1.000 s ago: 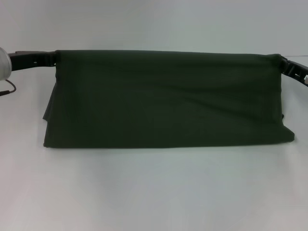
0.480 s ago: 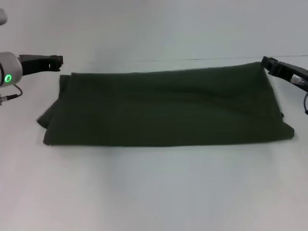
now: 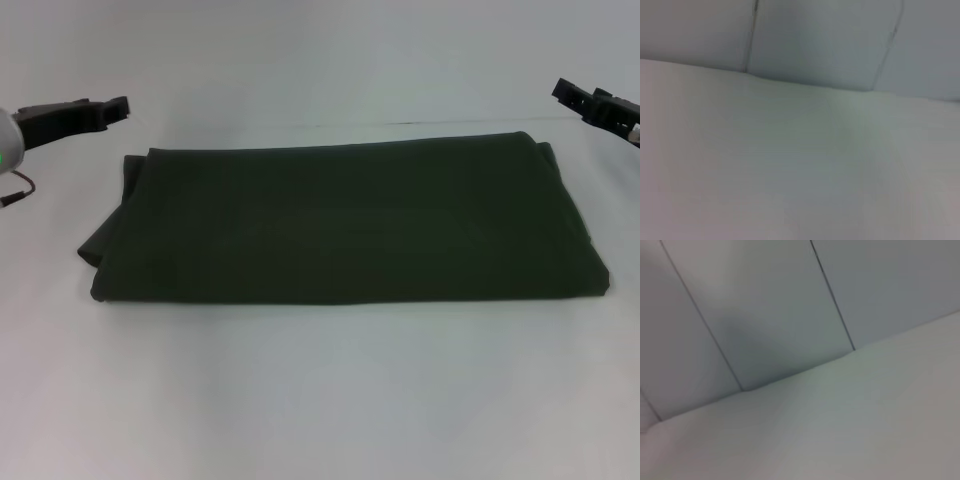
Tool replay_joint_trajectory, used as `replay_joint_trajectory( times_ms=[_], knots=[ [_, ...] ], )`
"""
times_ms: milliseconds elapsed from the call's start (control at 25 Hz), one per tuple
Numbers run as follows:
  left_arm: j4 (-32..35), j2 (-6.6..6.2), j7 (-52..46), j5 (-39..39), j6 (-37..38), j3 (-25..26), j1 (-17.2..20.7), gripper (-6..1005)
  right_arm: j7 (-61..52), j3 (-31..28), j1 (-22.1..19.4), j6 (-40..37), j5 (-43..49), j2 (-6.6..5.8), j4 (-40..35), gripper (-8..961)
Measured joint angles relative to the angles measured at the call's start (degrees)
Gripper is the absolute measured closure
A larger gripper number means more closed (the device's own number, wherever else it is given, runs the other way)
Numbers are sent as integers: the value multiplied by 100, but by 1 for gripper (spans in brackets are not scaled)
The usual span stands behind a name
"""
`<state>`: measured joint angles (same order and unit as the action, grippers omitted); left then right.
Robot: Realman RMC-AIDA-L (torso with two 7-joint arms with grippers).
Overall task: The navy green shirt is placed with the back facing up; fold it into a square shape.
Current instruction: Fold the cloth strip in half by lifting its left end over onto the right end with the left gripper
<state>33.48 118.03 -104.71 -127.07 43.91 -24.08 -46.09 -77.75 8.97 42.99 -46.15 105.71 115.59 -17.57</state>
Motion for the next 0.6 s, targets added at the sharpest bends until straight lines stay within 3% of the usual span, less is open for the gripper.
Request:
replay_joint_trajectory(
  times_ms=[80,160,320,440,600],
  knots=[
    [216,21,-14,260,659,3,187,533,-171,19,-140,-353,13,-43,-1,311],
    [496,40,-18,878,1991,0,564,327,-406,105,-330,-802,33,-105,-5,213],
    [614,53,-109,1297,2765,21,853,264,-853,439,-735,-1615,45,-196,-146,204],
    [738,147,-461,1547,3223,56,1178,216,-1376,794,-1020,-2039,47,-215,-475,202],
    [788,207,-584,1564,3342,75,1324,153,-2082,1275,-1280,-2558,47,-250,-900,203]
  ],
)
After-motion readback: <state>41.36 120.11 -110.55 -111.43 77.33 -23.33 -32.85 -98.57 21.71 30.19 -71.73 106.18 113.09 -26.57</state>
